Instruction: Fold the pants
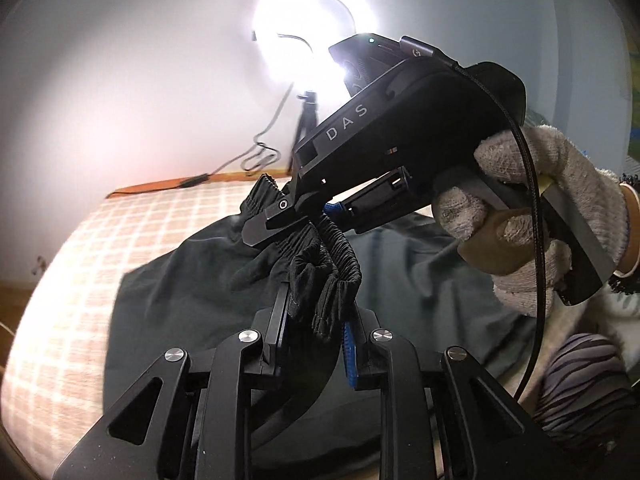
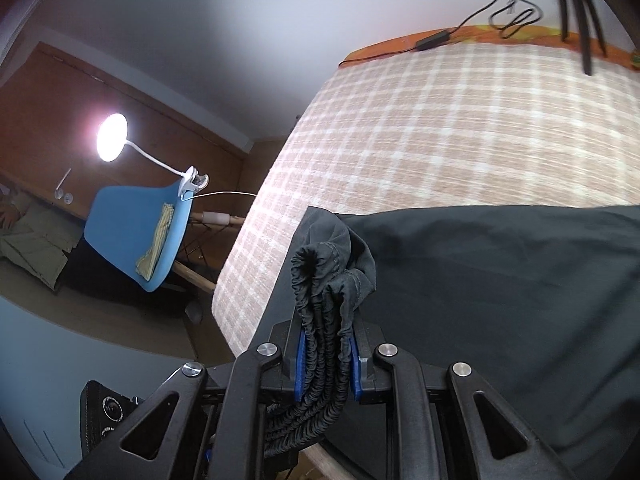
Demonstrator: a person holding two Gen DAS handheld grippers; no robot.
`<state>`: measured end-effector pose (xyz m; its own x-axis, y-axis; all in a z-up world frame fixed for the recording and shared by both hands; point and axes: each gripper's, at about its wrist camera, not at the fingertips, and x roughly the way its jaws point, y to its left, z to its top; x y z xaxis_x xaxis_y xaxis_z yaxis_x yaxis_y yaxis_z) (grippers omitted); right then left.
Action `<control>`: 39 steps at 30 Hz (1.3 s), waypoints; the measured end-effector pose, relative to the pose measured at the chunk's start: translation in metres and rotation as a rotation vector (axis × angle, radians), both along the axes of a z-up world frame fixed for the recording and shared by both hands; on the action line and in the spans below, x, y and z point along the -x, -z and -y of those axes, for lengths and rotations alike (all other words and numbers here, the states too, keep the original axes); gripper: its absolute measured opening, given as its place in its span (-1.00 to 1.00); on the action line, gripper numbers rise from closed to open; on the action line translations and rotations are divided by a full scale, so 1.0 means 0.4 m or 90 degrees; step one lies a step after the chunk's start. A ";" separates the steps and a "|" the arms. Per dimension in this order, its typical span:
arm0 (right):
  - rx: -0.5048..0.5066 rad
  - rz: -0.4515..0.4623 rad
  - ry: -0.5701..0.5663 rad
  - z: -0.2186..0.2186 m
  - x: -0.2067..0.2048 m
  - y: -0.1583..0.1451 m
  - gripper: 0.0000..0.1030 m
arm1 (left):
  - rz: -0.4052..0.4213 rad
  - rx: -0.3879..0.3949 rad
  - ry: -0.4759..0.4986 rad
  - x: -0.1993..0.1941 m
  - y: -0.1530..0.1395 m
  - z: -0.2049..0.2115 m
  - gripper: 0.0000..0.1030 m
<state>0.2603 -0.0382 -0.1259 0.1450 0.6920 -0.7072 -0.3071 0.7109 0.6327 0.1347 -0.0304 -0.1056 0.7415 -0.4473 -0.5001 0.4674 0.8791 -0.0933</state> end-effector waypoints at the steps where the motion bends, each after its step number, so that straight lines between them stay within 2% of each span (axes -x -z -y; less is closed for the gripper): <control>1: 0.002 0.001 0.002 0.011 0.003 -0.002 -0.70 | -0.006 0.003 0.009 -0.027 0.007 -0.015 -0.62; 6: 0.011 -0.003 0.013 0.079 0.017 -0.004 -0.70 | -0.040 0.022 0.047 -0.011 -0.009 -0.001 -0.60; 10: 0.015 -0.009 0.027 0.130 0.019 0.000 -0.70 | -0.081 0.043 0.080 0.021 -0.021 -0.019 -0.37; 13: 0.017 -0.010 0.033 0.170 0.026 0.000 -0.70 | -0.077 0.066 0.090 0.065 -0.046 -0.062 -0.08; 14: 0.019 -0.013 0.039 0.189 0.028 0.003 -0.70 | -0.070 0.070 0.082 0.078 -0.054 -0.089 -0.05; 17: 0.016 -0.029 0.055 0.235 0.033 0.021 -0.70 | -0.073 0.066 0.024 0.090 -0.048 -0.138 -0.05; 19: 0.020 -0.037 0.067 0.264 0.038 0.035 -0.70 | -0.104 0.058 -0.024 0.057 -0.030 -0.176 -0.05; 21: 0.019 -0.048 0.082 0.294 0.044 0.050 -0.70 | -0.133 0.063 -0.049 0.038 -0.006 -0.216 -0.05; 24: 0.012 -0.055 0.099 0.336 0.056 0.056 -0.70 | -0.137 0.048 -0.073 0.021 0.009 -0.237 -0.05; 39: 0.051 -0.027 0.165 0.584 0.132 -0.032 -0.70 | -0.131 0.035 -0.055 -0.020 0.040 -0.113 -0.05</control>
